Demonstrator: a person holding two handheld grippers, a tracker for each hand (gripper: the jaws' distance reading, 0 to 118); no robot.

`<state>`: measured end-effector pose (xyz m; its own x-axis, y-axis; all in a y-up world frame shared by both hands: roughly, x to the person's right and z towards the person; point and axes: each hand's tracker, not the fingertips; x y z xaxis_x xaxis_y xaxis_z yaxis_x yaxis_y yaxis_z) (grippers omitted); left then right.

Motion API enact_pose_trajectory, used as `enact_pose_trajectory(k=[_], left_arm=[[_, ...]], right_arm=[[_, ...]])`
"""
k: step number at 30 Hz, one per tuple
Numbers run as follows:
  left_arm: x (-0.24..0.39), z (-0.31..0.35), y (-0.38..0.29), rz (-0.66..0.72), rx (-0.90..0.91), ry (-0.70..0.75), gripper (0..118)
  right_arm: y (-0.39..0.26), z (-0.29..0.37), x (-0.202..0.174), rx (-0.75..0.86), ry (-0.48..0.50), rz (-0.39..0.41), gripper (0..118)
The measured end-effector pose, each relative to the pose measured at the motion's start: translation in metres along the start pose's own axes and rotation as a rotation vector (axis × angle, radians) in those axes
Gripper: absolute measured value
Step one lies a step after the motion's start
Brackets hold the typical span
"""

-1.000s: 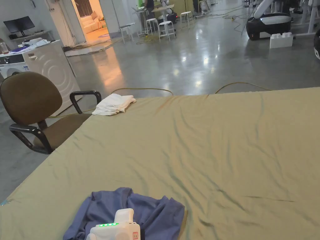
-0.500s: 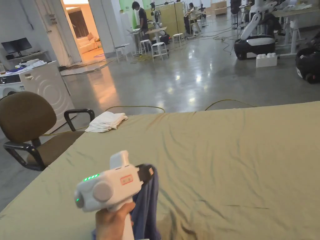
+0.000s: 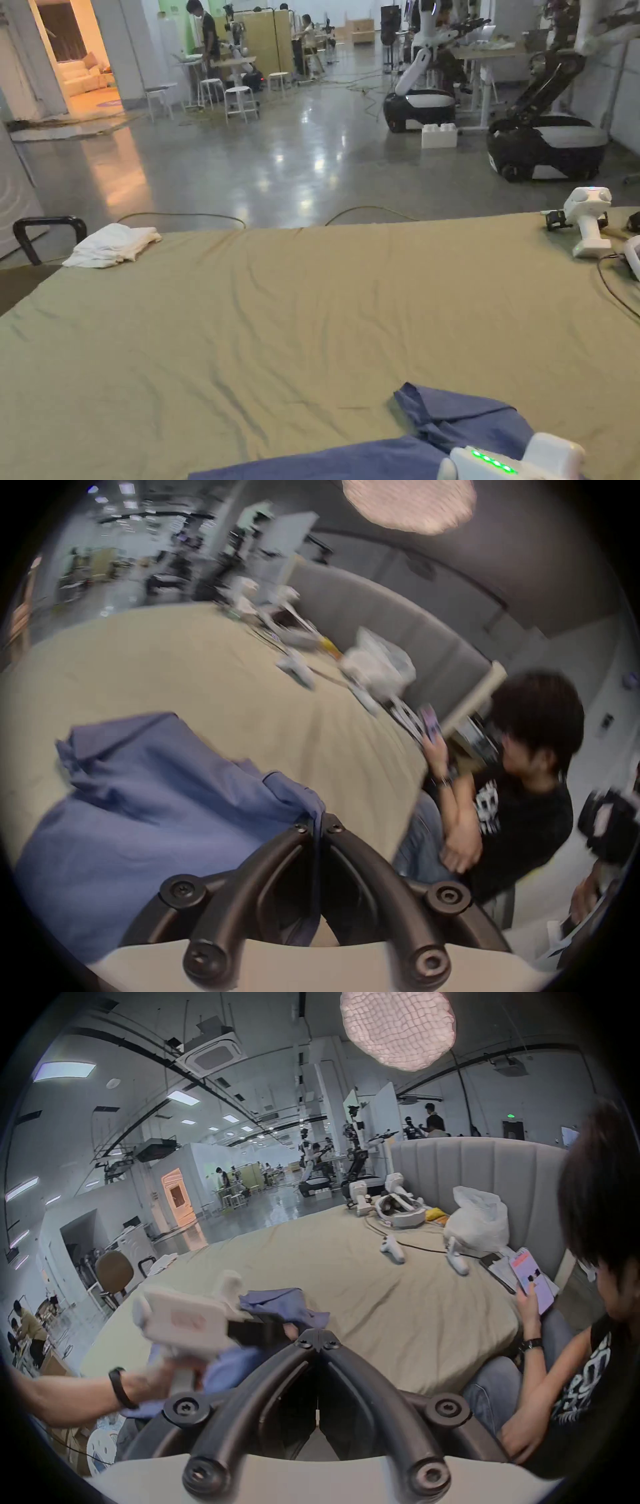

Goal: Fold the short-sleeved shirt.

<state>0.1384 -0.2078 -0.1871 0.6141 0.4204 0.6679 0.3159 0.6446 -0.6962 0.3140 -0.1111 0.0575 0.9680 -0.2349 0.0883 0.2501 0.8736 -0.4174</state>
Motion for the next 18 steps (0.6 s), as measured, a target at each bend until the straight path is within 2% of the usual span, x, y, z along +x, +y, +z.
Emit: enact_pose_trajectory(k=[2,3,4,6,7,8,11,18], left_arm=[[0.022,-0.023,-0.015,0.001,-0.044,-0.105,3],[0.027,-0.026,-0.019,-0.008,-0.035,-0.11,7],[0.032,-0.028,-0.023,-0.022,-0.026,-0.085,18],[0.029,-0.013,-0.024,-0.047,0.005,-0.051,68],[0.021,0.003,-0.02,-0.037,0.025,-0.087,83],[0.015,0.02,-0.017,-0.024,0.051,-0.083,87],[-0.002,0.109,-0.008,-0.018,0.238,0.053,87],[0.005,0.347,-0.036,-0.071,0.716,0.559,87]], right_arm=[[-0.004,0.005,0.011,-0.004,-0.027,-0.017,0],[-0.006,0.007,0.015,-0.007,-0.034,-0.021,0],[-0.007,0.008,0.019,-0.013,-0.04,-0.024,0],[-0.01,0.008,0.023,-0.023,-0.04,-0.027,0],[-0.011,0.006,0.024,-0.028,-0.034,-0.026,0],[-0.011,0.004,0.024,-0.031,-0.022,-0.025,0],[-0.009,-0.003,0.018,-0.015,0.031,-0.015,0],[0.011,-0.012,-0.01,0.098,0.164,0.067,0]])
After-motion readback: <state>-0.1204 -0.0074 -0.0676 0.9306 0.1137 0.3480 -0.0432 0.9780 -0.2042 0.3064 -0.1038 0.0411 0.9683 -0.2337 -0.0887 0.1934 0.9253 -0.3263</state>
